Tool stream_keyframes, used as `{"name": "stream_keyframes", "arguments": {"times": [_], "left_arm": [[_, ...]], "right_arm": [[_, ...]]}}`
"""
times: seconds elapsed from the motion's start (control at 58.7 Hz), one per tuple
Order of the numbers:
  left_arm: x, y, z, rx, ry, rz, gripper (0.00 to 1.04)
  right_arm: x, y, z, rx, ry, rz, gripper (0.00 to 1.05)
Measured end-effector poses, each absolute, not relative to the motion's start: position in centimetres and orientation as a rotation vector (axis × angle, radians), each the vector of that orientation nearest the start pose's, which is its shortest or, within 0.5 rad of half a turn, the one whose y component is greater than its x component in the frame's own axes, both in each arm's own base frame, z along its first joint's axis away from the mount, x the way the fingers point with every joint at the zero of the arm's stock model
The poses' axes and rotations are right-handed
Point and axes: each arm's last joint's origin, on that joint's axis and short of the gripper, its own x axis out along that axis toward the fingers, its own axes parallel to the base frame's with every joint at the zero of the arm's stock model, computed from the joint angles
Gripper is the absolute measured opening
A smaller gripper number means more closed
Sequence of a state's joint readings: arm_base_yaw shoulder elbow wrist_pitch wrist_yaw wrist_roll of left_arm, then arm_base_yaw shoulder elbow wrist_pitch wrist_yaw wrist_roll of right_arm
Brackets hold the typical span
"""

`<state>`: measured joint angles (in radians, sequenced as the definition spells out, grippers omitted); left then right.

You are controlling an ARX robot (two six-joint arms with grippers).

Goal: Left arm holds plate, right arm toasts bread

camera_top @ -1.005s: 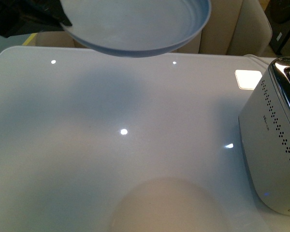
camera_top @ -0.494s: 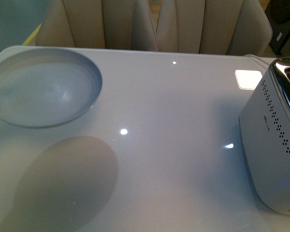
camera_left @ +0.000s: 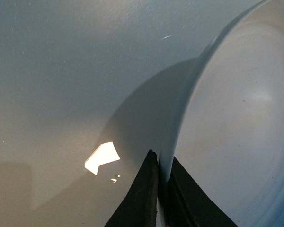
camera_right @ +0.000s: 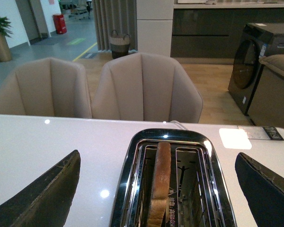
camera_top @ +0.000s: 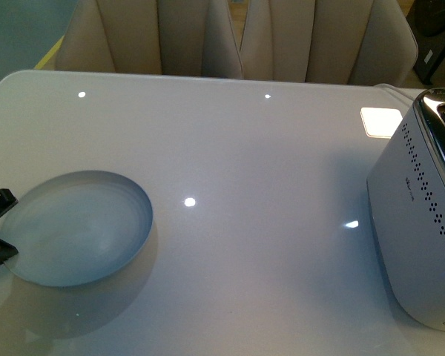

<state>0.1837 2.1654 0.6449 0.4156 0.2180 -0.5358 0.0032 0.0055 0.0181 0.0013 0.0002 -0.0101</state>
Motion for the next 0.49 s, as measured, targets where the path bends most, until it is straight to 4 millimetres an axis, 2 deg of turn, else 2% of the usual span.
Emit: {"name": "stream_keyframes", "arguments": {"times": [0.256,0.494], "left_arm": [[29.0,5.7,-1.8,-0.735,1.05,0.265,0.03],[28.9,6.5,-2.4,-0.752,1.029,0.272,0.03]], "right_arm": [[9.7,0.0,16.9,-0.01,-0.014,0.003,0.96],[9.7,0.0,16.9,-0.01,-0.014,0.003,0.96]]}}
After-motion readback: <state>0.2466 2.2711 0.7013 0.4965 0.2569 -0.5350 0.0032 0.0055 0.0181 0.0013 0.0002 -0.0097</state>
